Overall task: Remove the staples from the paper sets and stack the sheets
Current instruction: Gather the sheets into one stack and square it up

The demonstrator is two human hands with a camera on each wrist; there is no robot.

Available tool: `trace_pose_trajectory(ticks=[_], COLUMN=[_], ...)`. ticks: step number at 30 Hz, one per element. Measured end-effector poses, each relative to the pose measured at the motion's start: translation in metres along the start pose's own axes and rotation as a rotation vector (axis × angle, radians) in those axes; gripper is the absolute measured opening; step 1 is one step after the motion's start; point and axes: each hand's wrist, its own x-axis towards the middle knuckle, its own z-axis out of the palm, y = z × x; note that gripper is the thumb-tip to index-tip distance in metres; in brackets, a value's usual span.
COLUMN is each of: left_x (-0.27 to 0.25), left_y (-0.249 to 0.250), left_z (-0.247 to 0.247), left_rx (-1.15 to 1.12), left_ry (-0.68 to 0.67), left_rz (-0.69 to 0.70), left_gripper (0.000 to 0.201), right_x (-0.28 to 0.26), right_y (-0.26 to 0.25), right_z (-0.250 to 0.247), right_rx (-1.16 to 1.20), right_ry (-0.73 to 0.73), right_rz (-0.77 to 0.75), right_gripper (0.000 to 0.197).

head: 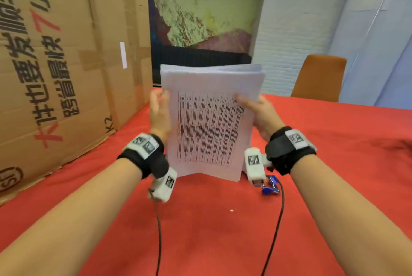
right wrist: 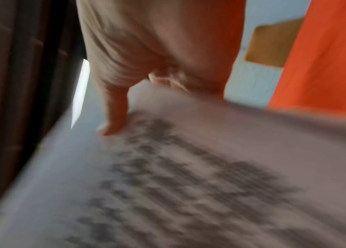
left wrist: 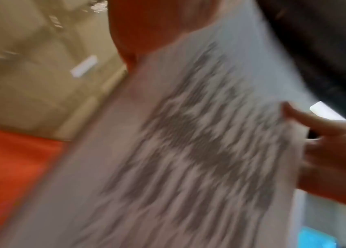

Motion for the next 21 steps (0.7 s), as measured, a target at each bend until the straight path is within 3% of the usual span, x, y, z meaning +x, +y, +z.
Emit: trace_pose_trajectory(ticks=[1, 2, 4, 7, 11, 14, 18, 21], left_x=[-0.004, -0.006, -0.014, -0.008, -0.001, -0.010, -0.024, -0.025], left_y=[-0.015, -0.028, -0.015, 0.024, 0.044, 0.016, -0.020, -0.011], left_z=[-0.003, -0.005, 0.004, 0.025, 0.042, 0.033, 0.026, 0.036], left_rx=[-0.008, 0.003, 0.019, -0.002, 0.022, 0.017, 0.168, 0.188], left_ry=[-0.056, -0.114, -0.099, -0.019, 0.060, 0.214, 0.083, 0.169], left_rz=[-0.056, -0.067, 0.020, 0.106, 0.106, 0.015, -0.102, -0.047], left_gripper=[0.082, 0.084, 0.059, 0.035, 0.016, 0.033, 0.058, 0.062], right_x=[-0.006, -0.012, -0.012, 0.003, 0.011, -0.010, -0.036, -0.032], right_y=[0.015, 0.027, 0.037, 0.018, -0.004, 0.019, 0.061, 0.051], right_z=[-0.003, -0.001, 0.007, 0.019, 0.032, 0.024, 0.005, 0.011], right_rx=[-0.041, -0.070, -0.095, -0.072, 0.020, -0.070, -0.108, -0.057], right_ry=[-0.040, -0.044, 0.059, 0.247, 0.198, 0.128, 0.109, 0.199], right_rz=[0.078, 0.132, 0.104, -0.006, -0.087, -0.045, 0.114, 0.038], right_gripper=[0.068, 0.075, 0.078, 0.067, 0.033, 0.034, 0.042, 0.029])
